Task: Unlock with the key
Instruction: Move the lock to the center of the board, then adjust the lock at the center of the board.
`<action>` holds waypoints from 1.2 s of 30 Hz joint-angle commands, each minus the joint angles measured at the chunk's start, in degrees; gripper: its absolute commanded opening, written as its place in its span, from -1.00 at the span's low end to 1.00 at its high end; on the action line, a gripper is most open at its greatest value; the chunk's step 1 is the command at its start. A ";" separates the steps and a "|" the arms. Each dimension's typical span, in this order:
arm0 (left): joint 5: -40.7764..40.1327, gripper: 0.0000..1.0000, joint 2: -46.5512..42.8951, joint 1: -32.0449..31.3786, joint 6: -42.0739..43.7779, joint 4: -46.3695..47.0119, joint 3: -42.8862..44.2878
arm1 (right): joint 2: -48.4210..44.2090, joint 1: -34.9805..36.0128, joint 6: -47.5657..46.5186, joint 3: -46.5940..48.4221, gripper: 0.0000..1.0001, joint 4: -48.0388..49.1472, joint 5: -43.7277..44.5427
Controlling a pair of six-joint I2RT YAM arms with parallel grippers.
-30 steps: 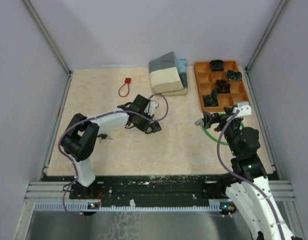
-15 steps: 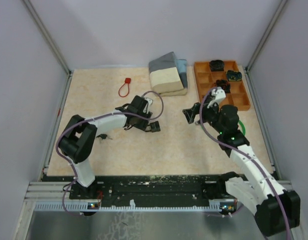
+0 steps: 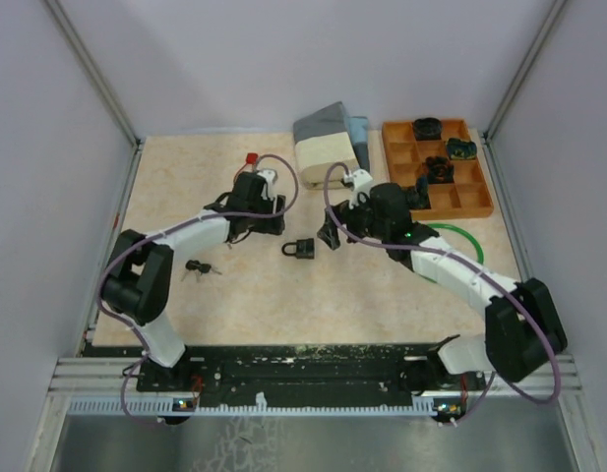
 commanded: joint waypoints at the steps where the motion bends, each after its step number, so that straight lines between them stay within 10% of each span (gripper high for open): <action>1: 5.20 0.52 -8.15 4.75 -7.84 5.07 -5.87 | 6.78 4.43 -8.38 9.28 0.97 -6.82 0.43; 13: 9.33 0.81 -34.27 11.74 -23.87 11.05 -29.51 | 28.94 11.04 -28.92 31.39 0.97 -29.10 4.68; 36: 5.03 0.91 -49.33 11.92 -23.37 -0.10 -31.37 | 46.53 15.12 -38.91 47.07 0.71 -39.20 8.50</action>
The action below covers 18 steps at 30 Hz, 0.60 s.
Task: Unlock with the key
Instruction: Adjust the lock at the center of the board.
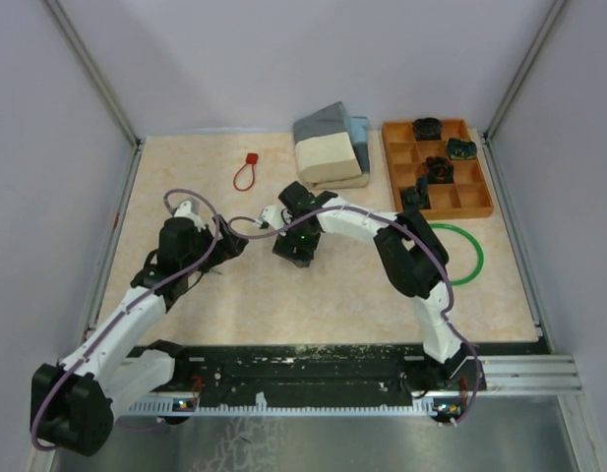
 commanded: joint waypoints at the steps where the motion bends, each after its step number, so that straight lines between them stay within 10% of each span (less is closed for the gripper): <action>1: -0.72 0.91 -3.26 0.36 0.51 -1.93 1.37 | 0.64 0.44 -0.50 3.46 0.67 -0.20 1.99; 18: 6.06 0.91 -3.76 0.36 0.82 -4.82 4.55 | -3.30 0.45 37.39 -1.13 -0.37 -0.18 15.02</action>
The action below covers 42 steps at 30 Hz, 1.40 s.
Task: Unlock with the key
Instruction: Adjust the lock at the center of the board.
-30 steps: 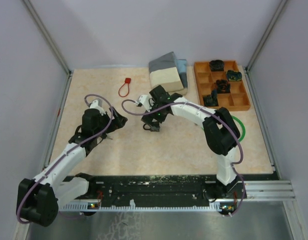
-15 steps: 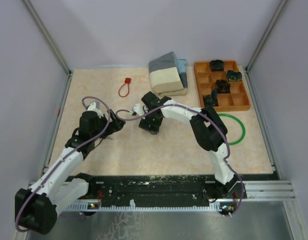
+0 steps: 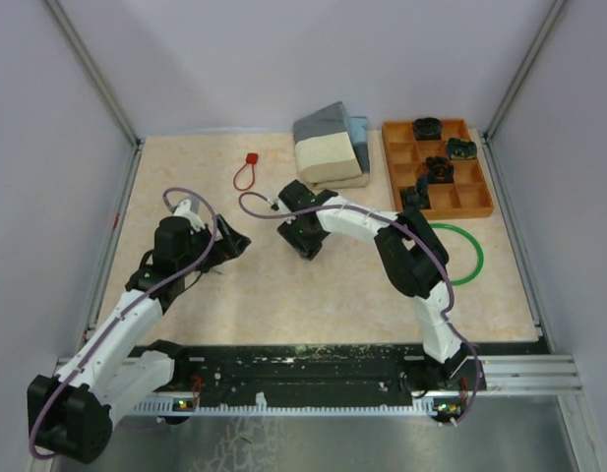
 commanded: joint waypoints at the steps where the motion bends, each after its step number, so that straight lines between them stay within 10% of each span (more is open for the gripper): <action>1: 3.20 0.91 -0.02 0.22 0.83 -2.78 4.35 | -5.89 0.35 18.66 -5.30 -0.37 3.54 3.67; 17: 3.54 0.96 2.01 0.23 9.10 -15.54 16.07 | -26.49 -4.67 45.94 -32.18 -0.49 35.67 -10.28; 42: -6.68 0.99 2.58 3.07 20.70 -17.68 15.84 | -2.75 -1.27 36.37 -2.42 -0.45 4.90 17.69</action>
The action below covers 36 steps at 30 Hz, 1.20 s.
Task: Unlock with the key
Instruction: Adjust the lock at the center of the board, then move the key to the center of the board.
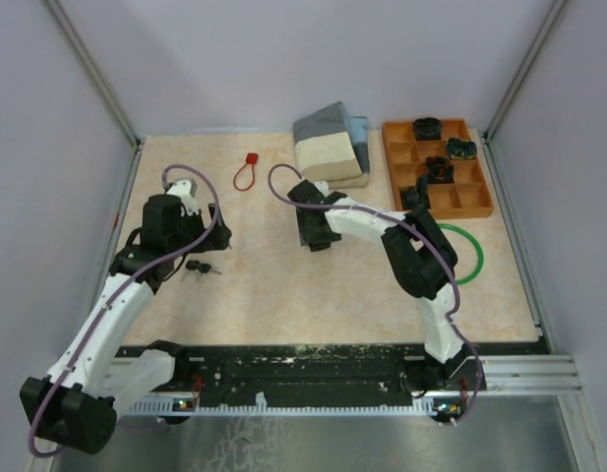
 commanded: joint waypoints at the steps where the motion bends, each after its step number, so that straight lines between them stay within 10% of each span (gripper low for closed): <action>1: 0.92 0.99 -1.29 0.95 0.67 0.74 -0.57 | 2.52 0.72 -1.14 6.24 -0.43 -2.07 4.03; 18: 2.65 0.99 1.99 2.13 -4.04 1.63 -0.73 | -8.09 0.91 -4.13 -2.44 0.62 4.18 1.96; 36: -12.65 0.98 12.54 4.34 -28.95 -5.33 -3.71 | -40.30 1.18 -10.41 -42.10 0.65 36.00 0.41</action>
